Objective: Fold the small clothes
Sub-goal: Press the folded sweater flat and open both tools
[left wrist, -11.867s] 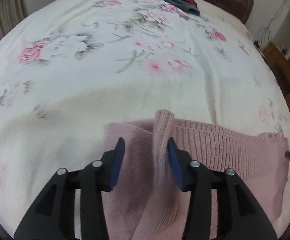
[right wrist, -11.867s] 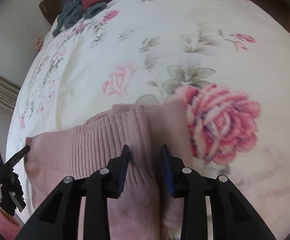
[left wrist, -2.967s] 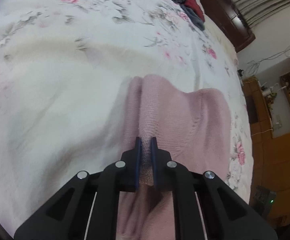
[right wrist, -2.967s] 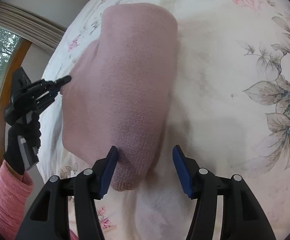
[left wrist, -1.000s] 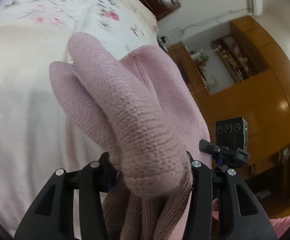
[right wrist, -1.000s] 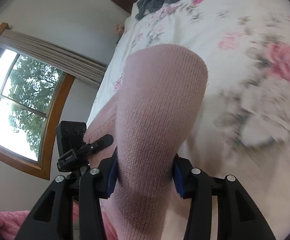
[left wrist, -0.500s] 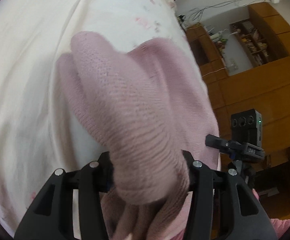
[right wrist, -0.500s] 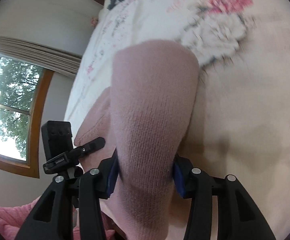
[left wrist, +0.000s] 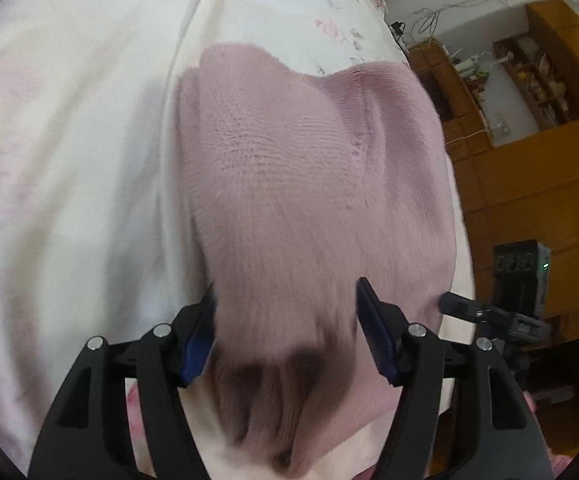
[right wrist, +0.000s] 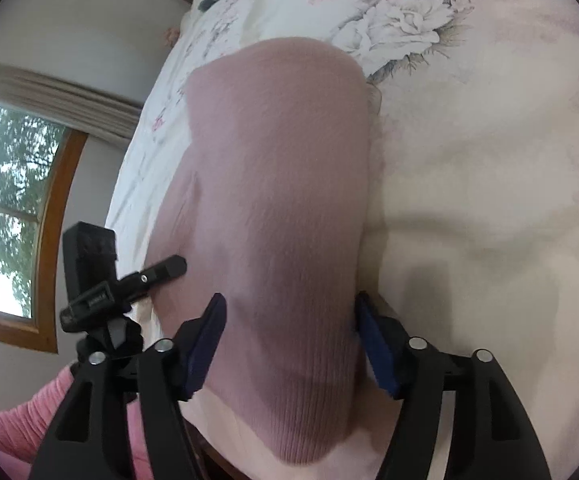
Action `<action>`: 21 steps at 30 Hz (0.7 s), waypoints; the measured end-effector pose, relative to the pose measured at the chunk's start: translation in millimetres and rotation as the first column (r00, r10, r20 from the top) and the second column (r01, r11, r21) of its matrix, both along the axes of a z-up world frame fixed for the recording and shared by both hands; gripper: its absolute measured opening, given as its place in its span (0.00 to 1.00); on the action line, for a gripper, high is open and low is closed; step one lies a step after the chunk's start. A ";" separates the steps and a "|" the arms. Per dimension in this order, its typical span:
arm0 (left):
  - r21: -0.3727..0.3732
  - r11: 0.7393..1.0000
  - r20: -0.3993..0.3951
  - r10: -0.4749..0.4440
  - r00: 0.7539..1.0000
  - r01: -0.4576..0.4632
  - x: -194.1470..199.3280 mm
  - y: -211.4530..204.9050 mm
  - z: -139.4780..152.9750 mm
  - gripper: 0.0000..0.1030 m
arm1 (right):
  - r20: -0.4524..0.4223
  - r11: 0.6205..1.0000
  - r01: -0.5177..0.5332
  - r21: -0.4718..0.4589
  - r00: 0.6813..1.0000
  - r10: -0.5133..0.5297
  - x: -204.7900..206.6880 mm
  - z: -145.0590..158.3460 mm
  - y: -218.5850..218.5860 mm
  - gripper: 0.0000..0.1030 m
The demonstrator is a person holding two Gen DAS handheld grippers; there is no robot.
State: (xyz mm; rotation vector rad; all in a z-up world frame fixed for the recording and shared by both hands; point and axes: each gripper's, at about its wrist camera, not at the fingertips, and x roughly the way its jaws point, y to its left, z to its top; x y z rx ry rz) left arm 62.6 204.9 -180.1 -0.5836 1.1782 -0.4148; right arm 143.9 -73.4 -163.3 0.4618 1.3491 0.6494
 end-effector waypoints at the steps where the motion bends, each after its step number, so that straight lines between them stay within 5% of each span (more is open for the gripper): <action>1: 0.010 1.000 0.014 -0.007 1.000 0.007 -7.1 1.8 3.3 0.62 | 0.000 1.000 0.000 0.003 1.000 0.000 -5.0 0.5 -2.1 0.68; 8: 0.128 0.989 0.065 -0.078 0.995 0.069 -55.2 -14.0 18.6 0.63 | -0.031 1.000 0.008 -0.006 0.999 -0.008 -42.6 -14.4 -11.6 0.65; 12: 0.149 0.988 0.016 -0.049 0.999 0.046 -57.7 -12.8 6.1 0.61 | -0.043 1.000 0.019 -0.002 0.999 -0.019 -43.3 -19.5 -0.2 0.36; 21: 0.186 0.982 -0.038 -0.038 0.999 0.044 -50.9 -1.1 -16.4 0.63 | -0.023 0.991 0.028 -0.133 0.999 -0.032 -47.6 -12.8 21.2 0.27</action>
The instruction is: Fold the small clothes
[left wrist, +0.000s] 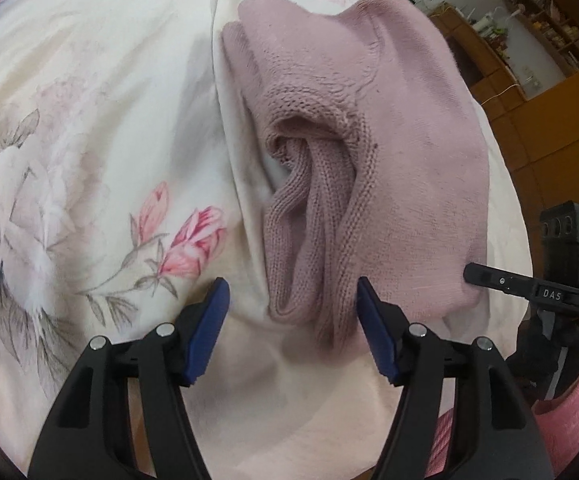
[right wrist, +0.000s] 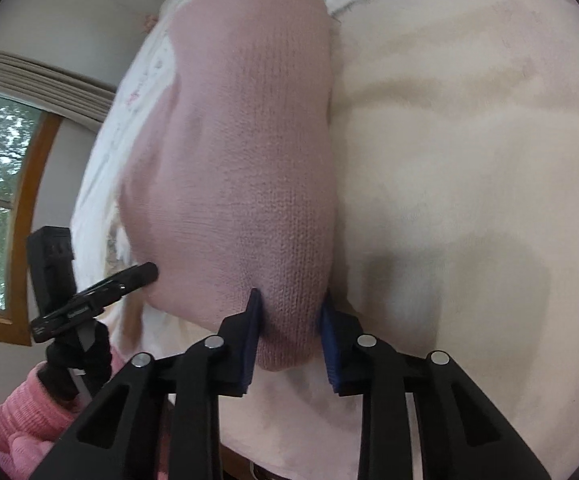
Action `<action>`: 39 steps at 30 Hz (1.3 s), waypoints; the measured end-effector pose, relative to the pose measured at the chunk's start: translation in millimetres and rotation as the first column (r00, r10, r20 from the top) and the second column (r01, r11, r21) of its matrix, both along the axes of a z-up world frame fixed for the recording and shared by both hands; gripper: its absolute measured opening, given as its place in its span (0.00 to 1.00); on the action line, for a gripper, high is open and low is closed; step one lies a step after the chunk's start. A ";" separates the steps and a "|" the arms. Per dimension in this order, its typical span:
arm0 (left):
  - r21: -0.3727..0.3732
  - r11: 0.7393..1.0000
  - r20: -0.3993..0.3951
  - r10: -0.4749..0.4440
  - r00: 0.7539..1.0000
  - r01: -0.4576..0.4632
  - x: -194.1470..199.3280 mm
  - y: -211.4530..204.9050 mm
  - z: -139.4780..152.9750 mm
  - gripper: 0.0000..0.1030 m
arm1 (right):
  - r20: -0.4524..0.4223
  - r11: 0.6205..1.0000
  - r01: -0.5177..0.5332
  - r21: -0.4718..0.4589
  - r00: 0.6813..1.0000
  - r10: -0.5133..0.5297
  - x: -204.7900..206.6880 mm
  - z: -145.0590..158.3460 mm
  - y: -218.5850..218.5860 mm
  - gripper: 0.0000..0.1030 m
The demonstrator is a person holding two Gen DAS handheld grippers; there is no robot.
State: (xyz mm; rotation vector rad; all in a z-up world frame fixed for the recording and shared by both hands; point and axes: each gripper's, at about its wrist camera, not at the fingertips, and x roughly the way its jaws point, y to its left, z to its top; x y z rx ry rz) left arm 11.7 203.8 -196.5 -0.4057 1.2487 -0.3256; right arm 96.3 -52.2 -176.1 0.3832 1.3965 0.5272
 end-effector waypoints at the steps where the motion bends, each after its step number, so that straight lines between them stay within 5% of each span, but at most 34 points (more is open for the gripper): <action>1: 0.002 1.000 0.001 -0.002 1.000 0.002 -0.3 0.4 1.2 0.63 | 0.002 1.000 0.008 -0.004 1.000 -0.008 -2.7 -0.3 -3.9 0.27; 7: 0.017 1.000 0.013 0.008 1.000 -0.008 -13.3 -3.2 25.1 0.61 | 0.060 0.991 0.022 -0.130 0.998 -0.014 -9.9 21.6 7.3 0.56; 9: 0.021 1.000 0.031 0.007 0.999 -0.008 -24.6 -4.7 37.0 0.62 | 0.099 0.981 0.039 -0.189 0.995 -0.021 -16.2 33.3 8.5 0.83; 19: 0.092 0.995 0.089 0.028 0.996 -0.036 -51.1 -13.8 91.8 0.73 | 0.212 0.921 0.104 -0.374 0.977 -0.025 -43.6 81.9 20.3 0.91; 22: 0.116 0.992 0.105 0.037 0.994 -0.049 -58.5 -13.5 103.5 0.81 | 0.249 0.917 0.108 -0.383 0.969 -0.011 -54.9 100.4 18.4 0.92; 39: 0.249 0.961 0.194 0.071 0.978 -0.119 -86.4 -25.4 156.4 0.82 | 0.312 0.876 0.152 -0.458 0.950 -0.001 -80.5 158.7 36.6 0.96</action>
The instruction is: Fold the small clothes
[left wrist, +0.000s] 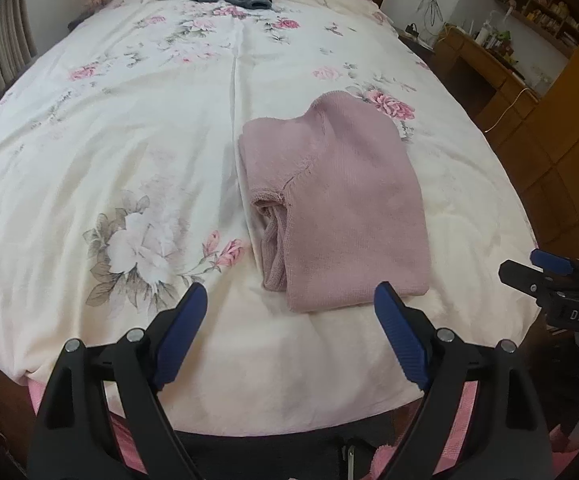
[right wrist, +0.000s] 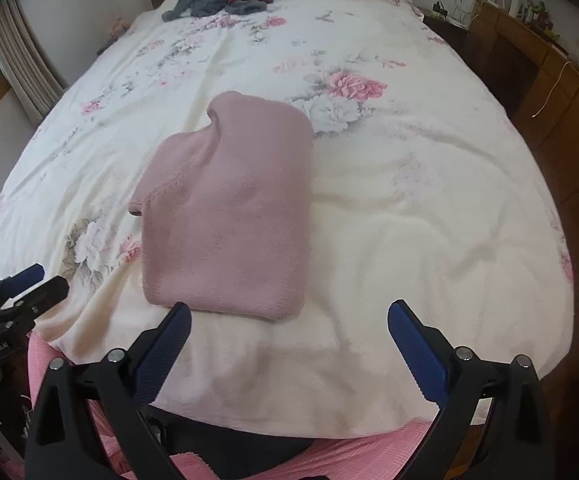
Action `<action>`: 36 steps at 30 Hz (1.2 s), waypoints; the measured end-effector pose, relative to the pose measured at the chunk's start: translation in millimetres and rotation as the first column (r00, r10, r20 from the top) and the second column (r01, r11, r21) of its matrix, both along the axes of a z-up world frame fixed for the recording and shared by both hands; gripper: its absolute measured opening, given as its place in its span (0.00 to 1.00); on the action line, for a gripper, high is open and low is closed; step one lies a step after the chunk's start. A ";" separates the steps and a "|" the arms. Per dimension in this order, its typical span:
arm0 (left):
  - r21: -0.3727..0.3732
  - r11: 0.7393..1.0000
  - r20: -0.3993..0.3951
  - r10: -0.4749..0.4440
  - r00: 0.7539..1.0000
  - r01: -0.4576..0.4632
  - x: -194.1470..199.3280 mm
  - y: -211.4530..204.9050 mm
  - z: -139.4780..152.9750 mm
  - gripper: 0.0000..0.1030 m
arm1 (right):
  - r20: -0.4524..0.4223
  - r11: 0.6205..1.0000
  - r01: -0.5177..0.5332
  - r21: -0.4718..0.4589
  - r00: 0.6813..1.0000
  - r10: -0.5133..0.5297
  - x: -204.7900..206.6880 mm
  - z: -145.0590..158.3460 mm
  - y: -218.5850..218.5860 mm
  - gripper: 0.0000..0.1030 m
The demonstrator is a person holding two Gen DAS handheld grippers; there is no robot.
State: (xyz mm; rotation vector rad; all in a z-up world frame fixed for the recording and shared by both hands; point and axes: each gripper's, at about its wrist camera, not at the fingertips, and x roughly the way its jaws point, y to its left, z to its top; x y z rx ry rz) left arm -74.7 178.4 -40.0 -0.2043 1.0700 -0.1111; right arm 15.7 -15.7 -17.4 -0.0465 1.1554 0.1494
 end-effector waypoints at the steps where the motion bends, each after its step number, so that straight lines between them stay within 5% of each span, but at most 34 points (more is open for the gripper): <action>1: 0.006 1.000 0.000 0.004 1.000 -0.004 -1.0 0.1 1.3 0.82 | 0.006 1.000 -0.001 -0.009 1.000 0.001 -1.0 1.5 0.6 0.96; 20: 0.101 0.995 0.059 0.008 0.998 -0.014 -15.7 -8.4 27.5 0.82 | 0.077 0.996 0.027 -0.079 0.997 -0.021 -9.8 32.2 4.7 0.96; 36: 0.137 0.990 0.042 0.014 0.999 -0.019 -12.6 -14.4 24.2 0.82 | 0.048 0.995 0.054 -0.089 0.998 -0.050 -3.4 22.8 -1.8 0.96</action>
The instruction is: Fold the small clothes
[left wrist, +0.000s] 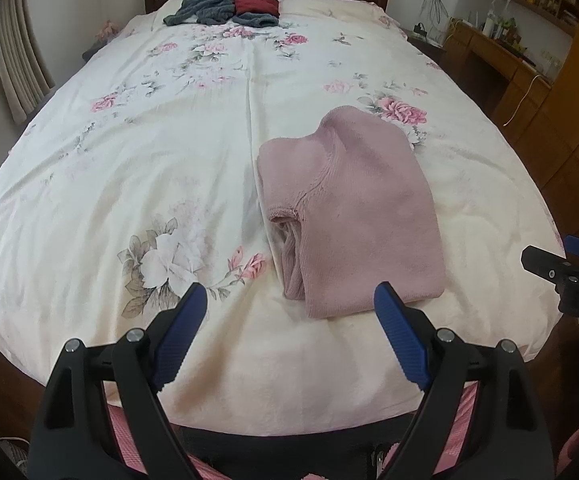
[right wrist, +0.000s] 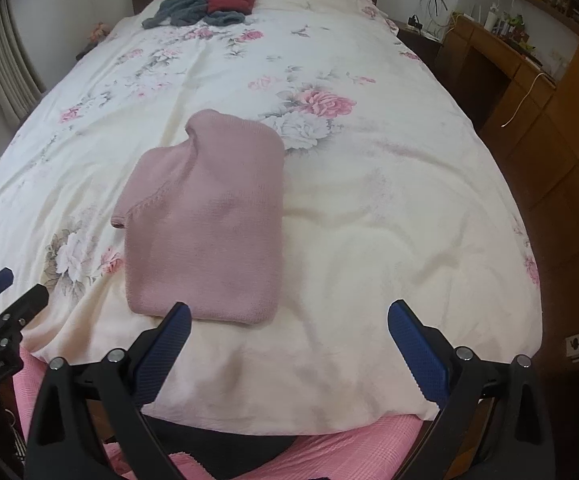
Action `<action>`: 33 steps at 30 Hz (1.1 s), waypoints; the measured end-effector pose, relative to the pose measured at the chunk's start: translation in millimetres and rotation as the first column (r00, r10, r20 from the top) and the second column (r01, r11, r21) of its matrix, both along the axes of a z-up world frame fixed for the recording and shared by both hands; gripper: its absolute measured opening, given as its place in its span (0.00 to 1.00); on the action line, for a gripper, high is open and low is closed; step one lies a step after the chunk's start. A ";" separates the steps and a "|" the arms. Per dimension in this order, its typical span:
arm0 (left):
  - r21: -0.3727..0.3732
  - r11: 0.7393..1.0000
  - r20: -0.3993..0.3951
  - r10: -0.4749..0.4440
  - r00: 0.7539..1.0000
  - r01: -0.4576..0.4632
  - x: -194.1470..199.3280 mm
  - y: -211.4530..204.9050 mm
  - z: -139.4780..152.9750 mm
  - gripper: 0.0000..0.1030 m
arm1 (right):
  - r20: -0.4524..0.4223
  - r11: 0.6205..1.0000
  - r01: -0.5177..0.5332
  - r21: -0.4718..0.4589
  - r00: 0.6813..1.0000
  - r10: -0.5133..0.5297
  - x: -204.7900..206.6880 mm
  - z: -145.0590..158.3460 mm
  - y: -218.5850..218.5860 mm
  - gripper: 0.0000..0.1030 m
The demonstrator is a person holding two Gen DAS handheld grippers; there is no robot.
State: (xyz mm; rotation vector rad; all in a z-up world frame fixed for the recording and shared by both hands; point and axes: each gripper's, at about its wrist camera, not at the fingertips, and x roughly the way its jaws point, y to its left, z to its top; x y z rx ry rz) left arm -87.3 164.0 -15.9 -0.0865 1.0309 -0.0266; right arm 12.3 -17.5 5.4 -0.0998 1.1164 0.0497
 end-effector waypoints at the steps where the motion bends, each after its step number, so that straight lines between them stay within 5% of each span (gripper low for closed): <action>1: 0.002 1.000 -0.002 -0.001 1.000 0.001 0.5 -0.3 -0.7 0.82 | 0.000 1.000 0.001 0.001 1.000 -0.001 -0.5 -0.5 0.7 0.96; 33: 0.013 1.000 0.007 -0.003 1.000 0.002 0.4 0.7 -1.7 0.82 | -0.011 0.999 0.039 -0.012 0.999 -0.039 -2.5 -10.2 3.2 0.96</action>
